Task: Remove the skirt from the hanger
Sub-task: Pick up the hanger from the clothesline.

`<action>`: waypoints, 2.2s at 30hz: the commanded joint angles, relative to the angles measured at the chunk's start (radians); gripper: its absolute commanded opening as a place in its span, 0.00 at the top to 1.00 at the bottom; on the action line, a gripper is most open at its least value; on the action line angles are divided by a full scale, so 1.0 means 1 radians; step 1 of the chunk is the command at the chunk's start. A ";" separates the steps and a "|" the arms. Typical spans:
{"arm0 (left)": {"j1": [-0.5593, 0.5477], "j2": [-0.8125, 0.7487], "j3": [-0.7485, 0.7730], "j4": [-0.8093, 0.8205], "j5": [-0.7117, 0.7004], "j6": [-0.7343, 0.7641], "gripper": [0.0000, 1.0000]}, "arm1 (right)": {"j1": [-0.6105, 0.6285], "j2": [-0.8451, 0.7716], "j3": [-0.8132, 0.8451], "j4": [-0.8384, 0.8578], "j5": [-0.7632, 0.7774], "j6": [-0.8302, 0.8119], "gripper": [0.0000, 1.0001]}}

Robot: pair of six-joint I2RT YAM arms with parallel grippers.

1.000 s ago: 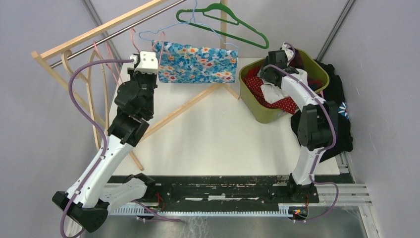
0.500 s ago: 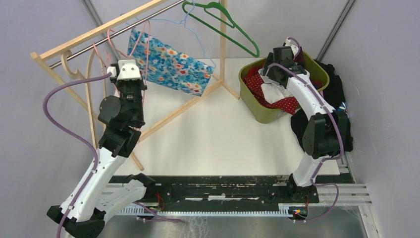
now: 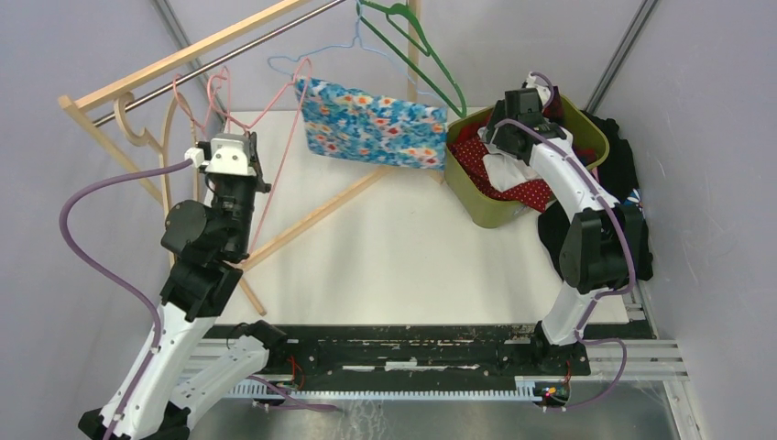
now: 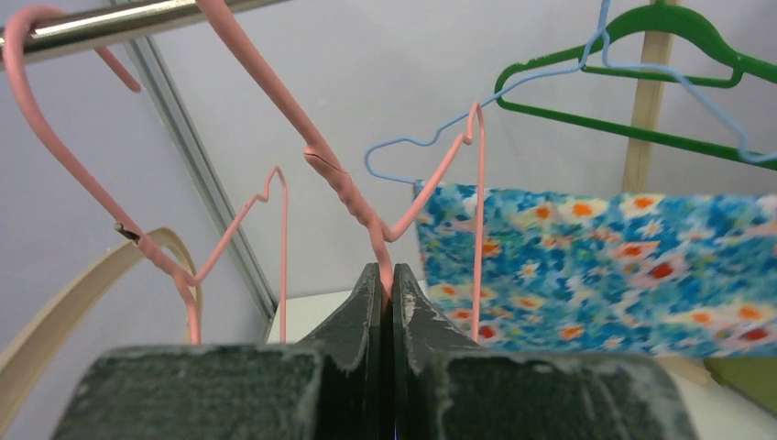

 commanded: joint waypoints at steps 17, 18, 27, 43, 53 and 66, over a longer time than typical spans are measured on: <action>0.000 0.072 -0.004 0.160 -0.227 0.150 0.97 | 0.000 -0.009 -0.032 0.047 0.000 -0.016 0.19; 0.000 0.082 -0.005 0.189 -0.235 0.150 0.97 | 0.000 -0.005 -0.031 0.047 0.000 -0.017 0.19; 0.001 0.195 0.014 0.344 -0.322 0.225 0.97 | 0.000 0.020 -0.019 0.052 -0.023 -0.013 0.19; 0.002 0.219 -0.011 0.479 -0.304 0.243 0.97 | -0.001 0.040 -0.020 0.064 -0.032 -0.022 0.19; 0.002 0.178 -0.082 0.529 -0.266 0.268 0.97 | -0.001 0.058 -0.013 0.061 -0.036 -0.022 0.20; 0.013 0.392 0.070 0.586 -0.290 0.249 0.97 | -0.002 0.045 -0.028 0.063 -0.049 -0.025 0.21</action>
